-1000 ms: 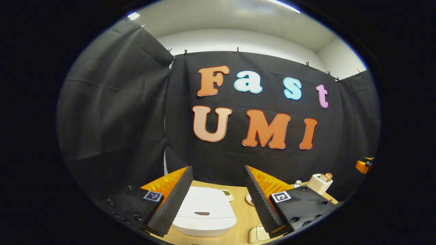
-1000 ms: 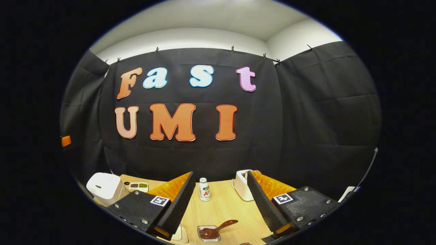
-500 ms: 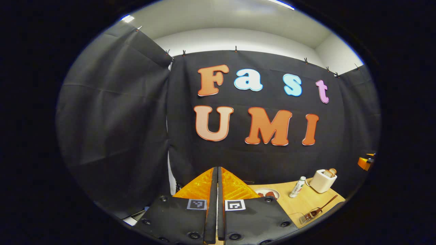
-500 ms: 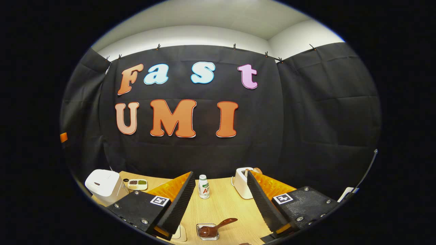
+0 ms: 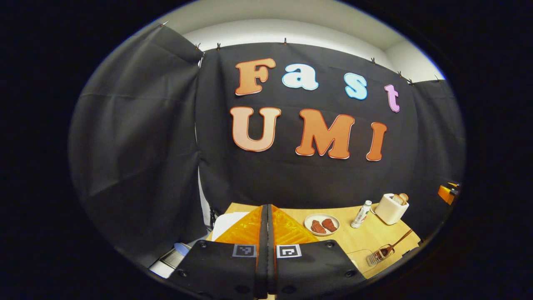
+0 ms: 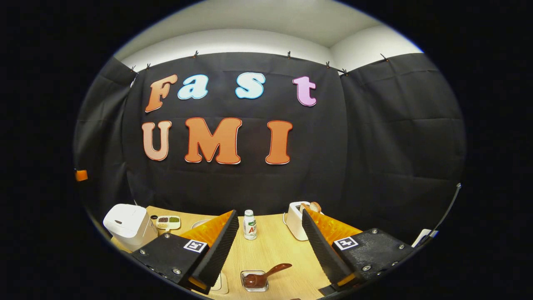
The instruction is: Close the left gripper, press the button to open the rice cooker; take a wooden spoon from the chopstick holder with the right hand, scoop a spoonful of rice and pour it into the rice cooker, then put the wooden spoon back into the chopstick holder.
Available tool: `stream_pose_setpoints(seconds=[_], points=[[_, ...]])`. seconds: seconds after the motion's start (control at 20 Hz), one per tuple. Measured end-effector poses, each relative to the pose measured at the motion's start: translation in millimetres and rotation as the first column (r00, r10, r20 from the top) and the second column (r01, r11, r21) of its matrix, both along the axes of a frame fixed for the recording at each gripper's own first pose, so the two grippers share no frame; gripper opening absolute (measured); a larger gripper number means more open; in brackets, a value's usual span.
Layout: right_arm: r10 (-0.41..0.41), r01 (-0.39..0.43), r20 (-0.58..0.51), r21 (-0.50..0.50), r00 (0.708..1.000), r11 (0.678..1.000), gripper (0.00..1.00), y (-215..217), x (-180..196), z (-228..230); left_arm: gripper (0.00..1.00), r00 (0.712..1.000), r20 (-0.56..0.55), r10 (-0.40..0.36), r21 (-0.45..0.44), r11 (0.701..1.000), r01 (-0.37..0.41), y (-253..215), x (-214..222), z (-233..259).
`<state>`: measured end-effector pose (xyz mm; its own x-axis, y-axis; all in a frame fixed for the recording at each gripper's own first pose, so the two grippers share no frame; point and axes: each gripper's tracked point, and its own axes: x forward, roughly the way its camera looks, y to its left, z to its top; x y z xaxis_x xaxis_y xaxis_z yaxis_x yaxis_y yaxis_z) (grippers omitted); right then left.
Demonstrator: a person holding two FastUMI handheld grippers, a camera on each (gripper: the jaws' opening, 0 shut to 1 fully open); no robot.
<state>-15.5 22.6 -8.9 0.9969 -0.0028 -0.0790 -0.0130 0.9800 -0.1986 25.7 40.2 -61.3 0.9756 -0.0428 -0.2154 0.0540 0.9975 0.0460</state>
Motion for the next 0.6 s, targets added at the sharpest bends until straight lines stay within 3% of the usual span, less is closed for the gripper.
stream_pose_setpoints(seconds=[0.25,0.6], points=[[-0.016,0.016,-0.006,-0.044,1.000,0.999,0.95,-6,-7,-4,0.04,0.994,-0.110,-0.030,0.020,0.999,0.033,8,26,-43],[-0.039,0.038,-0.014,-0.049,0.999,0.998,0.95,-14,-6,-8,0.04,0.955,-0.294,-0.036,-0.046,0.999,0.023,18,55,-118]])
